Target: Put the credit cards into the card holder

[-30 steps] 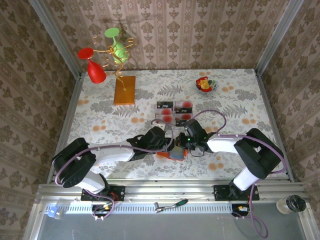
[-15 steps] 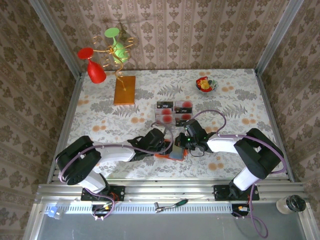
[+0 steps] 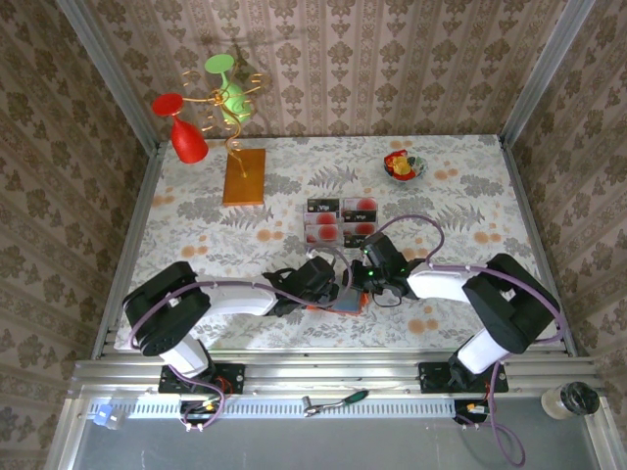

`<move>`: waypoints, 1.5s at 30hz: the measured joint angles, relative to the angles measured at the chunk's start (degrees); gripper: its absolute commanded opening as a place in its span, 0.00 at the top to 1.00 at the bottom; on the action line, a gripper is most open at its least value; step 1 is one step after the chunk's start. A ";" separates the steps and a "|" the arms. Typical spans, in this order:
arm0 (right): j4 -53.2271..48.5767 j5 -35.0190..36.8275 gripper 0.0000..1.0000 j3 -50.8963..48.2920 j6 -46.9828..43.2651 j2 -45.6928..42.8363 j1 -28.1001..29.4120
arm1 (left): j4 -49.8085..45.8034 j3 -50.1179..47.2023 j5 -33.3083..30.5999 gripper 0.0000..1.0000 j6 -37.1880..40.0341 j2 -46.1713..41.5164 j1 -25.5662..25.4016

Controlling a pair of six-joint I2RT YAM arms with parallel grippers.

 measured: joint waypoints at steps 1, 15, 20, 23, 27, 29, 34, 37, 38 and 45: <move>-0.48 0.00 0.81 0.00 -0.11 -0.83 0.00 | 0.00 0.02 -0.33 0.55 0.00 0.09 -0.04; -4.35 0.70 0.64 -0.48 -0.22 -5.92 -0.02 | -0.07 0.04 -1.27 0.55 -0.20 0.11 -0.42; -3.96 0.22 0.66 -0.48 -0.24 -3.02 -0.02 | -0.07 0.04 -1.36 0.55 -0.20 0.11 -0.50; -3.91 -0.17 0.69 -0.42 -0.42 -2.01 -0.02 | -0.09 0.04 -1.46 0.55 -0.20 0.11 -0.52; -3.93 -1.29 0.70 0.50 -0.98 -1.75 -0.02 | -0.09 0.04 -1.51 0.54 -0.20 0.11 -0.52; -3.96 -1.99 0.70 1.14 -1.38 -1.75 -0.02 | -0.11 0.04 -1.66 0.53 -0.20 0.09 -0.52; -3.91 -3.72 0.67 2.19 -1.57 -1.70 -0.02 | -0.33 -0.04 -2.34 0.51 -0.28 -0.66 -0.72; -3.72 -4.90 0.63 2.25 -1.31 -1.68 0.07 | -0.39 -0.52 -2.71 0.50 -0.44 -2.49 -0.72; -3.45 -5.11 0.60 2.25 -1.11 -1.68 0.09 | -0.52 -0.83 -2.84 0.49 -0.50 -3.37 -0.72; -2.43 -5.97 0.42 3.61 0.94 -1.68 1.38 | -1.46 -4.76 -4.02 0.47 -1.73 -11.15 1.40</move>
